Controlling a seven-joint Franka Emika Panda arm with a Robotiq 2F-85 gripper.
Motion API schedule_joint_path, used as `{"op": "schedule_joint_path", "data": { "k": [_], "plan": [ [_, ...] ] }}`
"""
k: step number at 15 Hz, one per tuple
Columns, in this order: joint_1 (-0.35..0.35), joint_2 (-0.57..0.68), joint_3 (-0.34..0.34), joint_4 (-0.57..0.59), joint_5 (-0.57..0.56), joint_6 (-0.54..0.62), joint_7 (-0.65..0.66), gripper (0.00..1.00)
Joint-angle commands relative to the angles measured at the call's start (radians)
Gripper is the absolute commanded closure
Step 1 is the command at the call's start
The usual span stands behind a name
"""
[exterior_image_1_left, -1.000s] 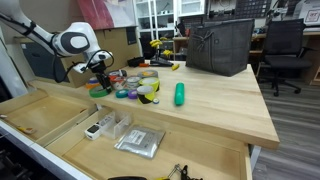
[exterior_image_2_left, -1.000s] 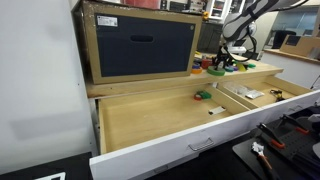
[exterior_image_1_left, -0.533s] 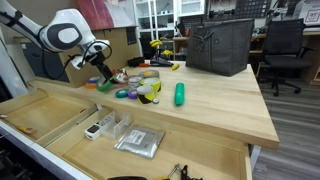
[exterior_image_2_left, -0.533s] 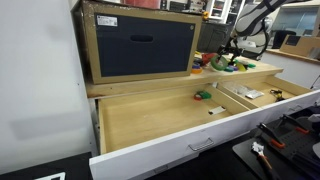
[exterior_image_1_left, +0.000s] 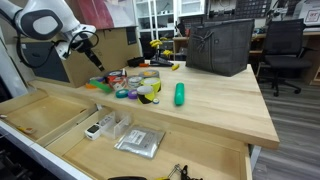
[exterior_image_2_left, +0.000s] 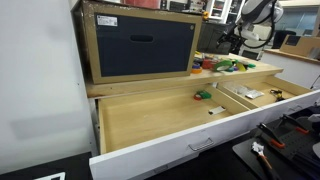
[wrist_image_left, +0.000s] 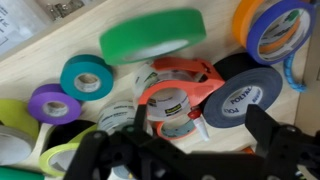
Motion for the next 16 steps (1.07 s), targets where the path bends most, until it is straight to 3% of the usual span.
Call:
{"op": "schedule_joint_path", "data": {
  "k": [1, 8, 16],
  "plan": [
    [-0.003, -0.056, 0.044, -0.065, 0.097, 0.029, -0.076, 0.0],
    [-0.007, -0.094, 0.058, -0.147, 0.191, 0.0, -0.19, 0.0],
    [-0.001, -0.144, 0.07, -0.345, 0.404, 0.009, -0.424, 0.0]
  ]
}}
